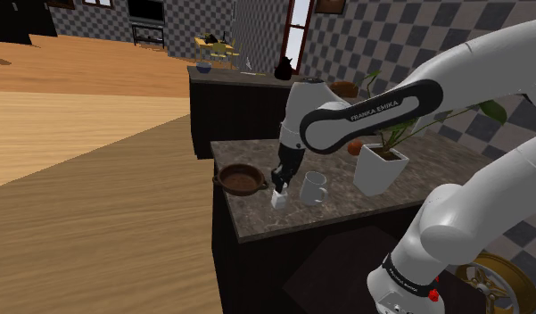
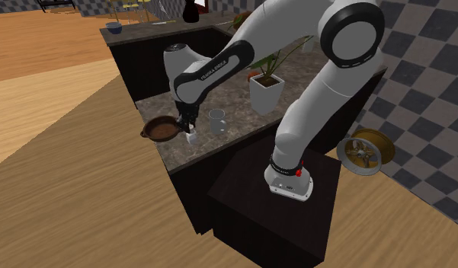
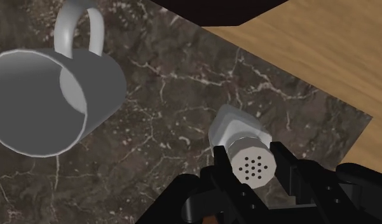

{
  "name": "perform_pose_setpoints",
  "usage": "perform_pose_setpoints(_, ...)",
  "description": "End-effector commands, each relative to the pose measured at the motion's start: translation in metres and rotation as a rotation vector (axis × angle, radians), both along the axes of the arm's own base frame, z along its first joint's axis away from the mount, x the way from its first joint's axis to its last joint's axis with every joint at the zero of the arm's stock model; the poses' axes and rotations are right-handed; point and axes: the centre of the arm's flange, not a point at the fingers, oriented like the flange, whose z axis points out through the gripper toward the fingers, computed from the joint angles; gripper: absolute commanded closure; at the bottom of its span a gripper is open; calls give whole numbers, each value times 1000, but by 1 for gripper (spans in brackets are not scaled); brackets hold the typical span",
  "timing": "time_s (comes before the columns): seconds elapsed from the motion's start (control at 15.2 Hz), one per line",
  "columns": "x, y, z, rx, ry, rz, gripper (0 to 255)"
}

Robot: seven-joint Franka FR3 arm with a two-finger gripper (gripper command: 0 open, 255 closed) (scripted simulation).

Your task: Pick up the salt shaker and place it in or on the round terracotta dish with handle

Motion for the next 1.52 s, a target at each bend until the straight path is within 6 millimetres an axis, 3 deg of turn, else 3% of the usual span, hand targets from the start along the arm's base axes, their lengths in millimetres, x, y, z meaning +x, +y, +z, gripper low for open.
perform_pose_setpoints(0.0, 0, 1, 10, 0, 0, 0, 255)
perform_pose_setpoints(1.12, 0, 1, 95, 0, 0, 0, 255)
perform_pose_setpoints(1.45, 64, 4, 111, 0, 0, 0, 255)
